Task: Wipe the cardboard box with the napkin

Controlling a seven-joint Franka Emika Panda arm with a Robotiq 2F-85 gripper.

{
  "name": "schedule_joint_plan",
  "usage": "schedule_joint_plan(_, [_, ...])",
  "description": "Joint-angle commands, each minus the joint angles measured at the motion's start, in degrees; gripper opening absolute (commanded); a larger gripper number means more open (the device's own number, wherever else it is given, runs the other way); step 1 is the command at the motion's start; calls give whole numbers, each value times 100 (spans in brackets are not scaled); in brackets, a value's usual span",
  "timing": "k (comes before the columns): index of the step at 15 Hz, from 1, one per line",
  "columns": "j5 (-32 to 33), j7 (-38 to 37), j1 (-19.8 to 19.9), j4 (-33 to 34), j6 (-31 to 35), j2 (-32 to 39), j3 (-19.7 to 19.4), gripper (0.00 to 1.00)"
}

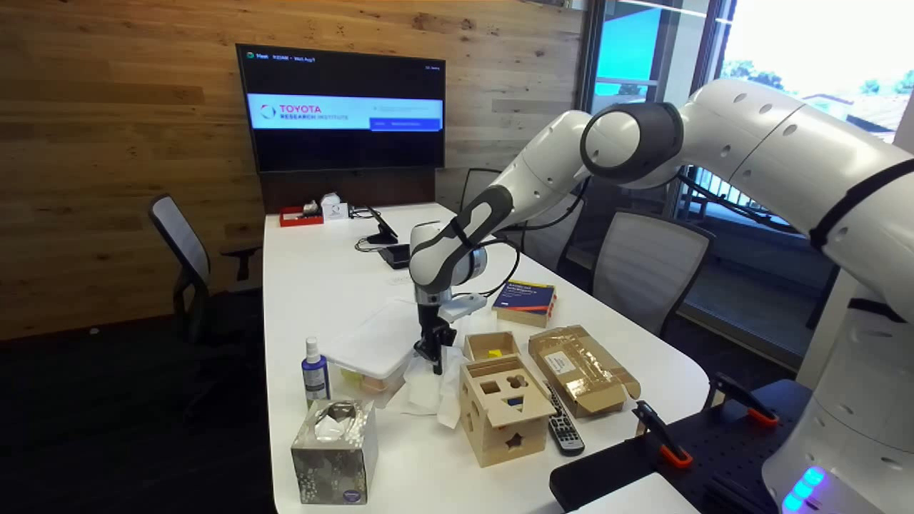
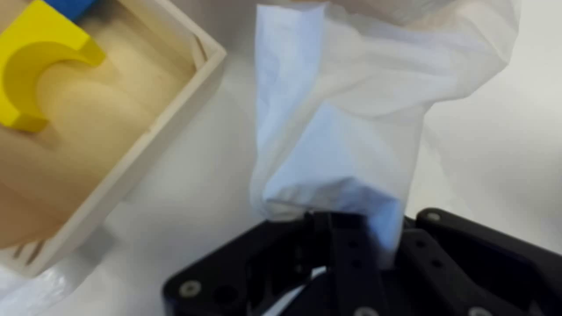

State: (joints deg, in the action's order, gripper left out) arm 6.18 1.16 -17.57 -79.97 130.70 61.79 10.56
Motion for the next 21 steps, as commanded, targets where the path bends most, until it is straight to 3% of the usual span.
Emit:
schedule_joint_plan(1, [-4,37,141,-1238,322,-1256,-49,0])
schedule_joint_plan(5, [58,-507,133,-2147,653,-2321,-388,0])
schedule_joint_plan(11, [446,-2124,-14,-3628,999,-3598,-1247,0])
schedule_joint_plan(16, [1191,-3625,34,-4457,1219,-3937,-1945,0])
schedule_joint_plan(21, [1520,-4645,342,-4753,1555,-3644,-2465,0])
